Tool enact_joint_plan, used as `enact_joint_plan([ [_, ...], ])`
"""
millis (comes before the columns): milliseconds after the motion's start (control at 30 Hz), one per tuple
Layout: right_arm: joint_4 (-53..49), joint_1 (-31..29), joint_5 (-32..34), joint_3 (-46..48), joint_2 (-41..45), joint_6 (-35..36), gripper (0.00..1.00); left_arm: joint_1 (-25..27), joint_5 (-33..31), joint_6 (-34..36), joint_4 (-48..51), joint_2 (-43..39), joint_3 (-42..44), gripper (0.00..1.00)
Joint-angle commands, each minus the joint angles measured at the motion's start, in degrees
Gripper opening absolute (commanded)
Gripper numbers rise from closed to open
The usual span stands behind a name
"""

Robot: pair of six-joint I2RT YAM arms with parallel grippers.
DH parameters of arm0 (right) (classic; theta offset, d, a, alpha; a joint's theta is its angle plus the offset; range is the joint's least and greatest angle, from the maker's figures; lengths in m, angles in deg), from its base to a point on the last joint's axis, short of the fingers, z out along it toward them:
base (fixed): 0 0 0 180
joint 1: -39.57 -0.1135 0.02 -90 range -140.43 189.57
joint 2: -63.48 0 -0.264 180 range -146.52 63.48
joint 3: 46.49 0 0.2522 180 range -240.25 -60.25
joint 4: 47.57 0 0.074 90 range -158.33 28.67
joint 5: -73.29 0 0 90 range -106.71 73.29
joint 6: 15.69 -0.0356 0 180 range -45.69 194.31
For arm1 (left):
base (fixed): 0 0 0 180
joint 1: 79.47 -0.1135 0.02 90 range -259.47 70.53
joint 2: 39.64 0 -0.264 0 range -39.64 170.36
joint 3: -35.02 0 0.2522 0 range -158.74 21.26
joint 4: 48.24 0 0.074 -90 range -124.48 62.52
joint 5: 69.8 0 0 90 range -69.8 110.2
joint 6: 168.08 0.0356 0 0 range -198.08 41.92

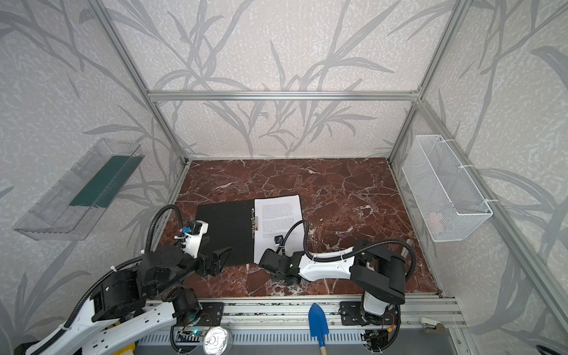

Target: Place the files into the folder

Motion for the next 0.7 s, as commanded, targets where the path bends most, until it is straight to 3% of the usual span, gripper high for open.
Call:
enact_joint_plan([
  [0, -1.37, 0.85, 0.86, -0.99, -1.67, 0.48, 0.52, -0.05, -0.52, -0.54, 0.73, -0.43, 0.34, 0.99],
  [667, -0.43, 2.37, -0.61, -2.84, -4.04, 2.33, 0.52, -0.05, -0.32, -0.46, 0.64, -0.65, 0.34, 0.99],
])
